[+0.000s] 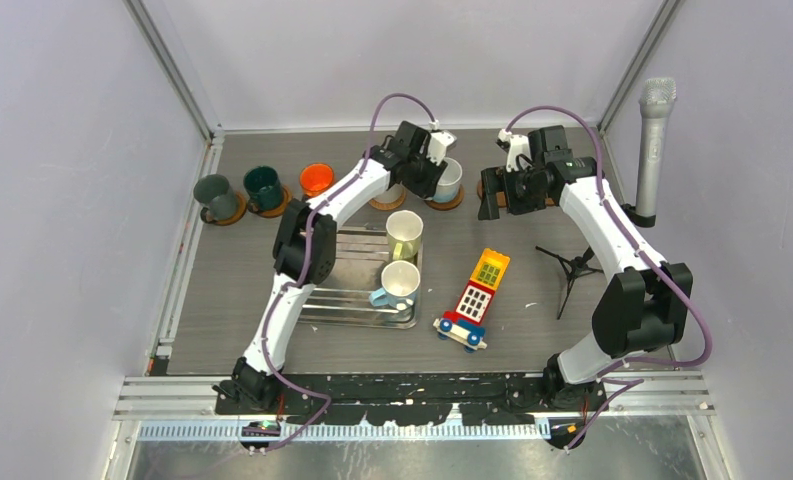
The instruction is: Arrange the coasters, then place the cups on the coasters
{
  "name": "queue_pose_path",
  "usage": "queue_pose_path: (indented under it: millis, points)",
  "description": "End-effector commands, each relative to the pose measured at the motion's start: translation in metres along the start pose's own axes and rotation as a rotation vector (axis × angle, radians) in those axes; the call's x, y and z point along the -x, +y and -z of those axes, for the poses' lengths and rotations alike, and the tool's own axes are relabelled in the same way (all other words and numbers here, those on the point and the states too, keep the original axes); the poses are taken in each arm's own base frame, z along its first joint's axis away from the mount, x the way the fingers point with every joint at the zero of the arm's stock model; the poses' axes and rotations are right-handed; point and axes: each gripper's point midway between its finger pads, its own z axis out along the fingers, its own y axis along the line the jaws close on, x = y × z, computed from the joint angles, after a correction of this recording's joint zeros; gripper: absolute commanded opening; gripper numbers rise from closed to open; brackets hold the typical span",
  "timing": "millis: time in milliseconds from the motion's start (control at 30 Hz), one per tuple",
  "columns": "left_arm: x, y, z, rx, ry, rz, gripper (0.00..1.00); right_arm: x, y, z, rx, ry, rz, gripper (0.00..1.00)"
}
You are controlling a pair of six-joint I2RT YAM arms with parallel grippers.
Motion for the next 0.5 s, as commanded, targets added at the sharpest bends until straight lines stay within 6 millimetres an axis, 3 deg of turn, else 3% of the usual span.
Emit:
queue_pose_path:
  millis: [0,233,367,467]
  points:
    - [0.057,-0.008,0.033,-0.012,-0.162,-0.034,0.38,0.013,0.002,0.014,-0.003,-0.065,0.019,0.89]
    - [0.087,-0.011,0.060,-0.008,-0.229,-0.035,0.54,0.011,0.004,0.015,0.003,-0.066,0.018,0.89]
    - [0.117,-0.018,0.102,-0.012,-0.291,-0.039,0.58,0.011,0.005,0.015,0.006,-0.065,0.017,0.89]
    - [0.123,-0.024,0.137,-0.013,-0.298,-0.051,0.60,0.010,0.005,0.015,0.008,-0.064,0.017,0.89]
